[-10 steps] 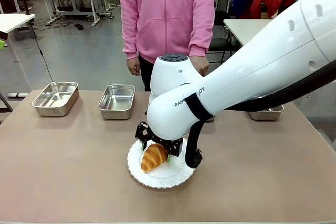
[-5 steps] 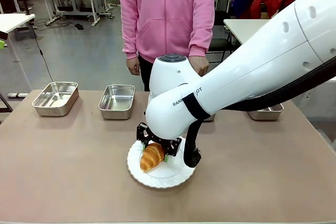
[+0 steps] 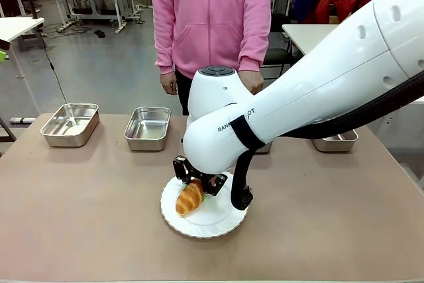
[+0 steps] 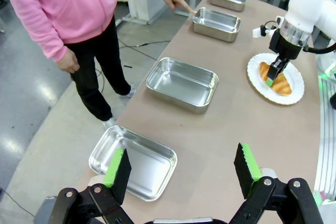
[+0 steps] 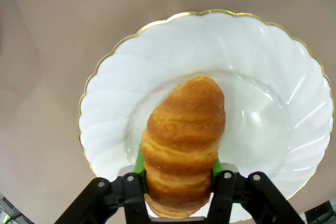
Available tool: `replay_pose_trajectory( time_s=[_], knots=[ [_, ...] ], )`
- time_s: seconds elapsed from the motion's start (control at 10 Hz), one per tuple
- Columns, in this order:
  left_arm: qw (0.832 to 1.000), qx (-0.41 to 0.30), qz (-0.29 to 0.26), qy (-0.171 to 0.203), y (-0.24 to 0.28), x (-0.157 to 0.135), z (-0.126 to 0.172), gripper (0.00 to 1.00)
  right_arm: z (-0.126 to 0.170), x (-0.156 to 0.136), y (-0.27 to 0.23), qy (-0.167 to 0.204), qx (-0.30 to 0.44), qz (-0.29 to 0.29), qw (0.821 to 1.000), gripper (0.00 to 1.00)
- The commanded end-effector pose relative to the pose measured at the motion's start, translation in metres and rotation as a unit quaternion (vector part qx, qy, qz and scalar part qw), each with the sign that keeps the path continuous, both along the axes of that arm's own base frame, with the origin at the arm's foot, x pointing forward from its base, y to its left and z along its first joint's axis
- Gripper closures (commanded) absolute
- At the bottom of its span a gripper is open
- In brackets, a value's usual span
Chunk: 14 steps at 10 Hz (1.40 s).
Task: Place the bread in the container.
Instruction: Place the Butter Roll into the Airtight Container indicated by the human.
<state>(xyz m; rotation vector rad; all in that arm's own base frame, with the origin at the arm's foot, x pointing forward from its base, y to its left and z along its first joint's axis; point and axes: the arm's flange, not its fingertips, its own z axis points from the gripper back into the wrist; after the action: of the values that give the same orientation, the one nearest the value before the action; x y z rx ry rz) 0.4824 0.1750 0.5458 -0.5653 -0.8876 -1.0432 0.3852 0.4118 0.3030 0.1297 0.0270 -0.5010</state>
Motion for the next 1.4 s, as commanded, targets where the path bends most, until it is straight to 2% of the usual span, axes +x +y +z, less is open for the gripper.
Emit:
replay_pose_trajectory(
  time_s=[0.0, 0.1, 0.2, 0.3, 0.5, 0.6, 0.8, 0.9, 1.1, 1.3],
  knots=[
    [1.000, 0.001, -0.003, -0.001, -0.002, -0.002, 0.002, 0.00, -0.003, -0.001, 0.000, 0.002, -0.001, 0.004, 1.000, 0.60],
    [1.000, 0.001, -0.003, -0.001, -0.002, -0.002, 0.002, 0.00, -0.003, -0.001, 0.000, 0.002, -0.001, 0.004, 1.000, 0.60],
    [1.000, 0.001, -0.003, -0.001, -0.002, -0.002, 0.002, 0.00, 0.001, 0.000, 0.001, -0.001, 0.001, 0.000, 1.000, 0.52],
    [1.000, 0.001, -0.003, -0.001, -0.002, -0.002, 0.002, 0.00, 0.019, 0.003, -0.008, -0.012, 0.014, 0.011, 1.000, 0.59],
    [1.000, 0.001, -0.003, -0.001, -0.002, -0.002, 0.002, 0.00, 0.079, 0.014, -0.025, -0.035, 0.044, 0.042, 0.998, 0.59],
    [1.000, 0.001, -0.003, -0.001, -0.002, -0.002, 0.002, 0.00, 0.099, 0.019, -0.030, -0.054, 0.039, 0.052, 0.996, 0.59],
    [1.000, 0.001, -0.003, -0.001, -0.002, -0.002, 0.002, 0.00, 0.156, 0.044, -0.049, -0.077, 0.041, 0.126, 0.988, 0.59],
    [1.000, 0.001, -0.003, -0.001, -0.002, -0.002, 0.002, 0.00, 0.175, 0.062, -0.060, -0.069, 0.040, 0.178, 0.981, 0.59],
    [1.000, 0.001, -0.003, -0.001, -0.002, -0.002, 0.002, 0.00, 0.189, 0.109, -0.087, -0.074, 0.037, 0.278, 0.957, 0.59],
    [1.000, 0.001, -0.003, -0.001, -0.002, -0.002, 0.002, 0.00, 0.184, 0.146, -0.113, -0.076, 0.028, 0.321, 0.944, 0.59]
  ],
)
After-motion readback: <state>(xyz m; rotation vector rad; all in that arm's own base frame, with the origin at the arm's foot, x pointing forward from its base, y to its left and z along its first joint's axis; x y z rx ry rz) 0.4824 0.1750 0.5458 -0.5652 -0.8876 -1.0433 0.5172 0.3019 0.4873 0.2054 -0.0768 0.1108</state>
